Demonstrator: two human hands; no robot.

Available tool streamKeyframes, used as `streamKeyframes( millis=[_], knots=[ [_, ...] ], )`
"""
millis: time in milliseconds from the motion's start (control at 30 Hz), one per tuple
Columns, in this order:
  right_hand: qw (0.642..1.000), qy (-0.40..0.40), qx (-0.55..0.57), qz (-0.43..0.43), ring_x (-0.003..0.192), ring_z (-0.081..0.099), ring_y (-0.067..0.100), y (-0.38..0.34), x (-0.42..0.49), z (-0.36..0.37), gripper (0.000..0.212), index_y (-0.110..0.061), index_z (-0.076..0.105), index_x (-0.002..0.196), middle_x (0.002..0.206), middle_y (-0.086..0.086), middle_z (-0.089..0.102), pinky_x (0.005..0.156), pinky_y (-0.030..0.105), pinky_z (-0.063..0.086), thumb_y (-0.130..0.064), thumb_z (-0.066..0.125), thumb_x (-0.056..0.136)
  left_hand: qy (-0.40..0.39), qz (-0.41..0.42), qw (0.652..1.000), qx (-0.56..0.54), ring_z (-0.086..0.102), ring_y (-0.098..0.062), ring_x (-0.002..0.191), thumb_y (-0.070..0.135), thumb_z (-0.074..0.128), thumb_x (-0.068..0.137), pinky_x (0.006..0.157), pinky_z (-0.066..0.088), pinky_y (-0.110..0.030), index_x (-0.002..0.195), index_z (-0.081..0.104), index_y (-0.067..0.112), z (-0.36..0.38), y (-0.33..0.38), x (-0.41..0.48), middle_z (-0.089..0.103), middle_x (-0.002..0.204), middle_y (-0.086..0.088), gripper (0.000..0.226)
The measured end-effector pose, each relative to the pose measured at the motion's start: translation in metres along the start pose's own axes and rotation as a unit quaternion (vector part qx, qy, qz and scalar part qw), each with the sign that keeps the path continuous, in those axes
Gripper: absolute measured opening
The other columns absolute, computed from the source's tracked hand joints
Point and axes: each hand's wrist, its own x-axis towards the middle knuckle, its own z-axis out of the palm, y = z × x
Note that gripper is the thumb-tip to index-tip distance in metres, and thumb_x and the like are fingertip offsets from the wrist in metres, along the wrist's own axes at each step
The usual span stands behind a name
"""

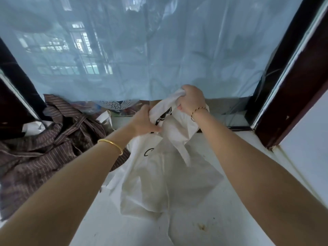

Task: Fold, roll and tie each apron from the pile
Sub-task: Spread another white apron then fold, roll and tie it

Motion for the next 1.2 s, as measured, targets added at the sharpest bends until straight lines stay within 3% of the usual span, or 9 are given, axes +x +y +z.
streamKeyframes(
  millis=[100,267,367,500,600,733,867,1067,1200],
  knots=[
    [0.997,0.031,0.068,0.025,0.084,0.062,0.036,-0.008,0.010,-0.008,0.011,-0.002,0.051,0.078,0.085,0.019,0.057,0.073,0.050,0.051,0.004,0.042,0.078,-0.012,-0.074,0.994,-0.083,0.055,-0.019,0.095,0.025,0.086,0.059,0.078,0.052,-0.034,0.107,0.038,0.015,0.012,-0.014,-0.002,0.055,0.106,-0.001,0.069],
    [0.993,0.028,0.113,-0.013,0.082,0.044,0.016,-0.024,0.023,-0.023,0.020,-0.009,0.052,0.087,0.087,0.010,0.048,0.063,0.025,0.030,0.006,0.041,0.083,-0.075,-0.050,0.996,-0.022,0.065,-0.014,0.088,0.035,0.082,0.063,0.072,0.053,-0.023,0.097,0.060,0.015,-0.003,-0.022,0.000,0.068,0.094,0.003,0.045],
    [0.979,0.103,0.169,-0.055,0.090,0.049,0.013,-0.034,0.041,-0.046,0.025,0.002,0.063,0.098,0.092,0.014,0.059,0.072,0.021,0.036,0.008,0.046,0.080,0.126,-0.033,0.980,0.153,0.062,-0.028,0.090,0.017,0.060,0.083,0.074,0.051,-0.033,0.092,0.057,0.015,-0.046,0.009,0.007,0.065,0.098,-0.010,0.010],
    [0.933,0.267,0.191,-0.149,0.102,0.050,0.022,-0.034,0.053,-0.090,0.038,0.008,0.063,0.099,0.100,0.013,0.056,0.089,0.004,0.031,0.002,0.040,0.070,0.490,0.120,0.816,0.283,0.054,-0.036,0.097,0.007,0.053,0.077,0.080,0.035,-0.041,0.102,0.057,0.011,-0.099,0.058,0.009,0.058,0.104,-0.017,0.026],
    [0.925,0.324,0.148,-0.132,0.113,0.044,0.019,0.007,0.035,-0.104,0.039,0.004,0.062,0.107,0.113,0.009,0.052,0.101,0.009,0.027,0.004,0.039,0.075,0.543,0.265,0.703,0.376,0.057,-0.031,0.087,0.007,0.058,0.066,0.082,0.033,-0.038,0.090,0.057,0.012,-0.106,0.057,0.006,0.062,0.102,-0.012,0.024],
    [0.974,0.212,-0.075,-0.002,0.116,0.049,0.036,0.115,-0.023,-0.078,0.031,0.001,0.062,0.110,0.120,0.023,0.053,0.099,0.032,0.035,0.005,0.048,0.083,0.309,0.314,0.759,0.480,0.065,-0.033,0.074,0.004,0.042,0.075,0.089,0.047,-0.046,0.098,0.058,0.009,-0.052,0.000,-0.012,0.067,0.083,-0.013,0.028],
    [0.933,-0.077,-0.251,0.245,0.115,0.052,0.036,0.212,-0.112,-0.022,0.029,-0.007,0.062,0.117,0.124,0.018,0.056,0.095,0.039,0.045,-0.017,0.043,0.097,-0.166,0.097,0.902,0.387,0.059,-0.034,0.100,0.006,0.045,0.088,0.079,0.045,-0.037,0.124,0.044,0.014,0.033,-0.036,-0.055,0.060,0.113,-0.014,0.037],
    [0.764,-0.341,-0.382,0.393,0.138,0.024,0.040,0.246,-0.205,0.020,0.056,-0.012,0.033,0.145,0.152,0.012,0.027,0.109,0.059,0.025,-0.036,0.039,0.095,-0.391,0.044,0.838,0.379,0.030,-0.024,0.138,0.020,0.048,0.095,0.110,0.026,-0.032,0.145,0.031,0.009,0.137,-0.065,-0.085,0.029,0.152,-0.005,0.053],
    [0.825,-0.446,-0.287,0.196,0.131,0.039,0.027,0.196,-0.213,0.035,0.040,-0.023,0.053,0.130,0.144,0.000,0.043,0.108,0.037,0.034,-0.014,0.047,0.092,-0.424,0.025,0.847,0.319,0.040,-0.027,0.130,0.022,0.057,0.089,0.105,0.037,-0.040,0.142,0.034,0.013,0.168,-0.066,-0.101,0.037,0.146,-0.006,0.058]
  ],
)
